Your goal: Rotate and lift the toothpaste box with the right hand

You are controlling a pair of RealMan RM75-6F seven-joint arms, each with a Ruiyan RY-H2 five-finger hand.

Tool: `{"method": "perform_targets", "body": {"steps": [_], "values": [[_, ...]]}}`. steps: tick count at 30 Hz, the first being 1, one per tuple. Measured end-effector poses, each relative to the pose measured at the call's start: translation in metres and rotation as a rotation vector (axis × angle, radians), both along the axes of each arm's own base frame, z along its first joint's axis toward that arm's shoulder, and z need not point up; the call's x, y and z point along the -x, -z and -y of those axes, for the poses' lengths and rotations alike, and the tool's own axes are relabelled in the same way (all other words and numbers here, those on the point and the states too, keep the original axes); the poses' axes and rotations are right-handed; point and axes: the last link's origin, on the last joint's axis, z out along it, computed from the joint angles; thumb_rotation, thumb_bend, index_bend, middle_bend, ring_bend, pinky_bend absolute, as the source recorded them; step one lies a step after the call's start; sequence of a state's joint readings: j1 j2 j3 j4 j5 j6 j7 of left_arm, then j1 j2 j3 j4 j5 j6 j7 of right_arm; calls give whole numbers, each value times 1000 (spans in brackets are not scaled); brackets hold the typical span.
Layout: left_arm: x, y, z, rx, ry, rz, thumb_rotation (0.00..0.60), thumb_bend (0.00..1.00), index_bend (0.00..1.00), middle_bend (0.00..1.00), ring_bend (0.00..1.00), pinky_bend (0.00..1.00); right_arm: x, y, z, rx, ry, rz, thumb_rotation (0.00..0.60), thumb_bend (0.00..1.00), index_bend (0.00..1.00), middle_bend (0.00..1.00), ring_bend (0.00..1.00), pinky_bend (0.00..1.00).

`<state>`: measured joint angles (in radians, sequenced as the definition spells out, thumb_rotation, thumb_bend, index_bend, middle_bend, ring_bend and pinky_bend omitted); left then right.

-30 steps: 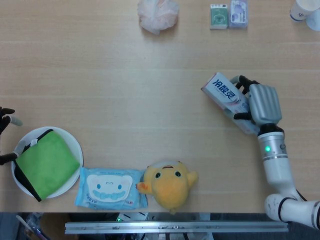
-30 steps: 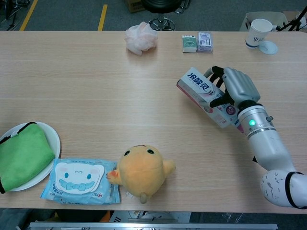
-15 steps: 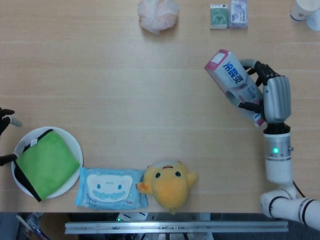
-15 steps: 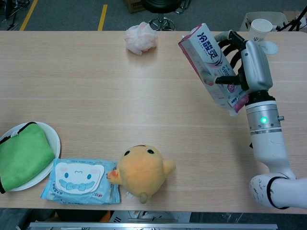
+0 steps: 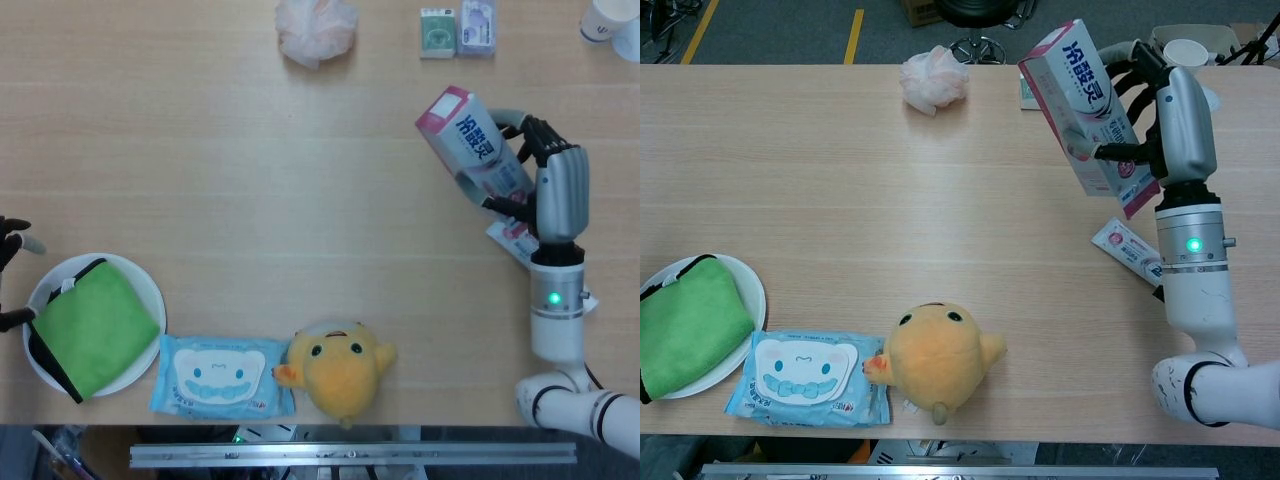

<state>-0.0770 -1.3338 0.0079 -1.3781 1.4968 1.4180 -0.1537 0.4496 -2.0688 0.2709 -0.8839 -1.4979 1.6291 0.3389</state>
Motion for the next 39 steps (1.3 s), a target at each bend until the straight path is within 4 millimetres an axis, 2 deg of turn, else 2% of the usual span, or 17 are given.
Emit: {"method": "perform_targets", "body": {"steps": [9, 12, 14, 18, 24, 29, 33, 39], "values": [[-3, 1, -1, 4, 7, -3, 600, 261, 400, 252, 167, 409, 6, 2, 0, -123, 67, -38, 600, 170, 366, 537, 476, 703], [-4, 1, -1, 6, 8, -4, 600, 261, 400, 252, 168, 409, 10, 2, -2, -201, 120, -83, 600, 86, 366, 508, 453, 675], [-4, 2, -2, 7, 8, -5, 600, 261, 400, 252, 167, 409, 13, 2, -3, -261, 155, -120, 600, 5, 333, 412, 355, 588], [-5, 1, -2, 6, 9, -6, 600, 261, 400, 252, 168, 409, 18, 1, -5, -372, 202, -180, 600, 0, 165, 192, 167, 416], [-5, 1, -3, 4, 12, -5, 600, 261, 400, 252, 167, 409, 22, -2, -7, -444, 226, -213, 600, 0, 70, 48, 109, 371], [-8, -3, -8, -14, 30, -5, 600, 261, 400, 247, 168, 409, 22, -6, -6, -459, 227, -210, 600, 0, 55, 27, 108, 365], [-17, -9, -16, -40, 69, -6, 600, 261, 397, 247, 167, 409, 26, -17, -5, -463, 221, -247, 600, 0, 55, 55, 108, 359], [-32, -14, -24, -54, 115, -6, 600, 261, 397, 246, 167, 409, 38, -49, -12, -521, 216, -385, 600, 0, 73, 98, 108, 359]]}}
